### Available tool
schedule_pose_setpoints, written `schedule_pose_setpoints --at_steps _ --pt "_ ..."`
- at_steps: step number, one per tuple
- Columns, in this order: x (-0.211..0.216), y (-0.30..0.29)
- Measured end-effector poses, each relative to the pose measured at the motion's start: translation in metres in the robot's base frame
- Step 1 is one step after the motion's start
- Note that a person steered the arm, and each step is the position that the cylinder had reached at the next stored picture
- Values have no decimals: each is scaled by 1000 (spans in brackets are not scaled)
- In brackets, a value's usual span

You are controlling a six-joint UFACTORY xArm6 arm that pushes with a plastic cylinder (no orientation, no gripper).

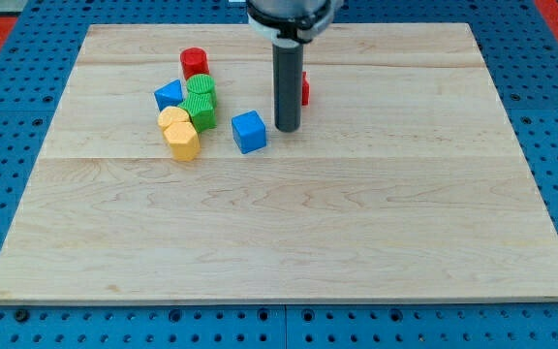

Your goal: Push the blue cube closer to the green circle

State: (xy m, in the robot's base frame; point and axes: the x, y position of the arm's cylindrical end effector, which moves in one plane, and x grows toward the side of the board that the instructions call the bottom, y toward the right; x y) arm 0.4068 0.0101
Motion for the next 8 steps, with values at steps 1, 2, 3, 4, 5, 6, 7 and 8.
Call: schedule_pose_setpoints --at_steps 1,2,3,4,5,6,7,8 --pt "59 -10" --pt "79 -49" --pt "49 -61" --pt "35 -61" --pt "71 -61" --pt "62 -61" --pt "37 -46" --pt "35 -36"
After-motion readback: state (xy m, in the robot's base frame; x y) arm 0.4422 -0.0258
